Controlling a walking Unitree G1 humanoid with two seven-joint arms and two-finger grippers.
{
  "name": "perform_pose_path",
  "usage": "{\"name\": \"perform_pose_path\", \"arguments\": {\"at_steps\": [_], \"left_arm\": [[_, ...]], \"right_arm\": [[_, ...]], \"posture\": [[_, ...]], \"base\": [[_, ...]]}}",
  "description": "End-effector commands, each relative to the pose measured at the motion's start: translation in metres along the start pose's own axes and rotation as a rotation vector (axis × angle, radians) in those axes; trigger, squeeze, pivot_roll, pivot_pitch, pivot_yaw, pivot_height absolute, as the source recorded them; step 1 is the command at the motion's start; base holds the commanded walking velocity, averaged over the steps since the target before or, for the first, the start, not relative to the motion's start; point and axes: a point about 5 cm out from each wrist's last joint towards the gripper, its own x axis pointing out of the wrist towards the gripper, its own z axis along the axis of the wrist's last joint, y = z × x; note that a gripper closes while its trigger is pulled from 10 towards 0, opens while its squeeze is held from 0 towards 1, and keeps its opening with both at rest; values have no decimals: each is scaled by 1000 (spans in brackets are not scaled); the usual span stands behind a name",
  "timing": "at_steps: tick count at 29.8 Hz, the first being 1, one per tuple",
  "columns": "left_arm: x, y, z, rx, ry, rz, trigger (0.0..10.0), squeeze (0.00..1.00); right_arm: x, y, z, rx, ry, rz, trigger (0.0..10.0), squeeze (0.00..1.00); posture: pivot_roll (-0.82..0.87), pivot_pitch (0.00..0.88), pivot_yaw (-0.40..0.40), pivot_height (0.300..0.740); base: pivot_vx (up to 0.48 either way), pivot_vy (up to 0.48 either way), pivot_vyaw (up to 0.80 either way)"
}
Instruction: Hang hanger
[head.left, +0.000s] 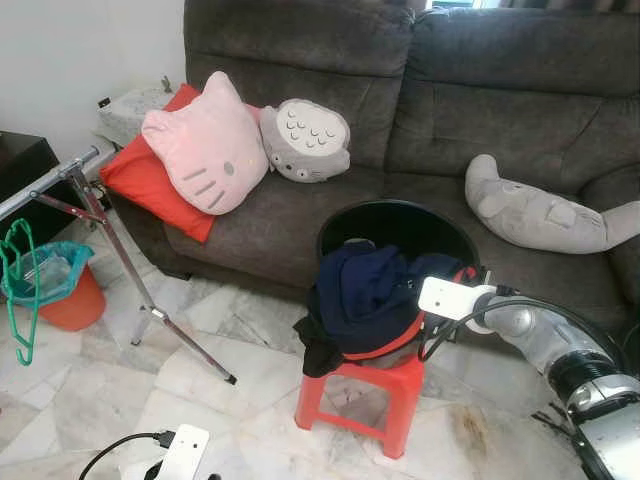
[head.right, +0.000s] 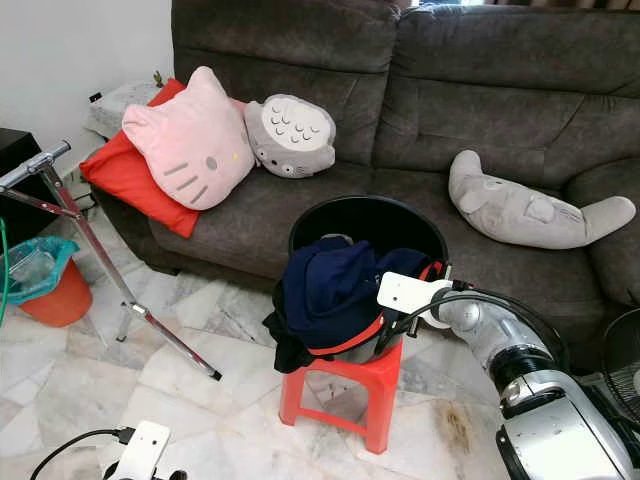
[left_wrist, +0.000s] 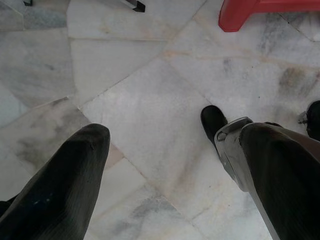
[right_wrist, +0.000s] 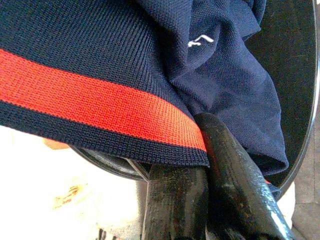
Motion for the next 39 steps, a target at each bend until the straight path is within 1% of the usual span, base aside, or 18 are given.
{"name": "perform_pose_path", "arguments": {"at_steps": [1,7,8,9,10,11,12,13,24,25,26,27,28,33,35,36,38,39], "left_arm": [[0,5,0,19,4,18,10000,0],[0,5,0,19,3,18,10000,0],[0,4,2,15,-6,20,10000,0],[0,4,2,15,-6,20,10000,0],[1,3,4,11,-11,22,10000,0],[1,3,4,11,-11,22,10000,0],[1,2,4,7,-15,24,10000,0],[1,2,4,2,-16,25,10000,0],[0,2,2,-5,-8,28,10000,0],[0,2,2,-5,-8,29,10000,0],[0,2,2,-6,-8,30,10000,0],[0,2,2,-6,-8,30,10000,0],[0,2,2,-7,-9,32,10000,0],[0,2,2,-24,-15,40,10000,0],[0,3,1,-35,-18,45,10000,0],[0,3,1,-35,-18,45,10000,0],[0,4,1,-54,-18,57,10000,0],[0,4,1,-55,-18,58,10000,0]], "right_arm": [[1,3,-1,-9,16,21,0,0],[1,2,-1,-9,16,22,0,0],[-2,-30,20,83,-74,-225,0,0],[-2,-30,20,83,-74,-225,0,0],[-9,-53,36,156,-140,-403,0,0],[-9,-53,36,156,-140,-403,0,0],[-15,-68,46,212,-185,-516,0,0],[-18,-74,51,241,-208,-570,0,0],[-17,-72,56,257,-228,-576,0,0],[-18,-72,59,266,-237,-590,3373,0],[-19,-73,62,277,-248,-606,8706,0],[-19,-73,62,277,-248,-606,8706,0],[-21,-73,64,293,-256,-627,10000,0],[-35,-65,79,411,-351,-731,10000,0],[-39,-54,88,476,-397,-741,10000,0],[-39,-54,88,476,-397,-741,10000,0],[-46,-30,102,550,-458,-733,10000,0],[-48,-27,104,557,-467,-734,10000,0]], "posture": [[40,0,24,740],[40,0,24,740],[32,0,29,740],[32,0,29,740],[32,0,29,740],[32,0,29,740],[32,0,29,740],[32,0,29,740],[27,0,28,740],[27,0,28,740],[29,0,25,740],[29,0,25,740],[29,0,25,740],[23,0,24,740],[16,0,26,740],[16,0,26,740],[15,0,25,740],[15,0,25,740]], "base": [[0,0,0],[0,0,0],[0,0,0],[0,0,0],[0,0,0],[0,0,0],[0,0,0],[0,0,0],[0,0,0],[0,0,0],[0,0,0],[0,0,0],[0,0,0],[0,0,0],[0,0,0],[0,0,0],[0,0,0],[0,0,0]]}}
